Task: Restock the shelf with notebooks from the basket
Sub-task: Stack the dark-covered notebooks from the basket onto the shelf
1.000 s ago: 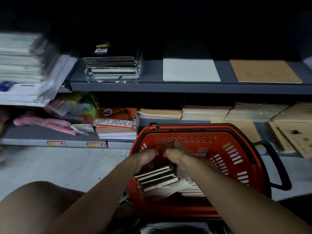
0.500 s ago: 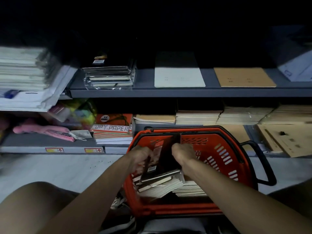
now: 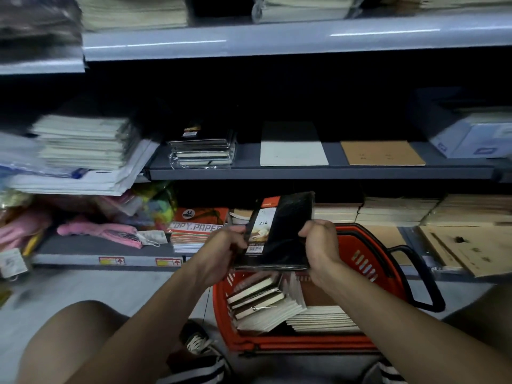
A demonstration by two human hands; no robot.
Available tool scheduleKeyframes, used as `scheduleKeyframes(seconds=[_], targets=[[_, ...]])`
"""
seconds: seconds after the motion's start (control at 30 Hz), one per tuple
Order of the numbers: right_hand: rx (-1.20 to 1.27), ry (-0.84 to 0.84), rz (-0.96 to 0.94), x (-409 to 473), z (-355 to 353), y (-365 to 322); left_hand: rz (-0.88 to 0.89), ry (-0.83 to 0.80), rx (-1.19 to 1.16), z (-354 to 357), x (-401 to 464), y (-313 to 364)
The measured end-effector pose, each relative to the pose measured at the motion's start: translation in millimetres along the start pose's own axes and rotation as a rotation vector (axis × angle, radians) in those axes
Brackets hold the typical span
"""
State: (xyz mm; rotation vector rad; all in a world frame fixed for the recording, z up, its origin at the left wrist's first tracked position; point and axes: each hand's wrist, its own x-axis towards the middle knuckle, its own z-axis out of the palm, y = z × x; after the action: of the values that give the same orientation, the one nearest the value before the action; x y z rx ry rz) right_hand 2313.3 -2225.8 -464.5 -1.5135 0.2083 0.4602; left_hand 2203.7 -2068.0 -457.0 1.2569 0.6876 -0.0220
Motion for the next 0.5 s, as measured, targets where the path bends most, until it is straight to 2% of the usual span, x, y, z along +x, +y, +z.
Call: scheduleKeyframes(seconds=[0.1, 0.33, 0.5], targets=[[0.102, -0.050, -0.069, -15, 2, -21, 0.090, 0.021, -0.051, -3, -11, 20], [0.123, -0.214, -0.241, -19, 18, -65, 0.339, 0.121, -0.060, -20, -20, 66], [0.005, -0.301, -0.403, -13, 45, -95, 0.508, 0.175, -0.052, -38, -20, 102]])
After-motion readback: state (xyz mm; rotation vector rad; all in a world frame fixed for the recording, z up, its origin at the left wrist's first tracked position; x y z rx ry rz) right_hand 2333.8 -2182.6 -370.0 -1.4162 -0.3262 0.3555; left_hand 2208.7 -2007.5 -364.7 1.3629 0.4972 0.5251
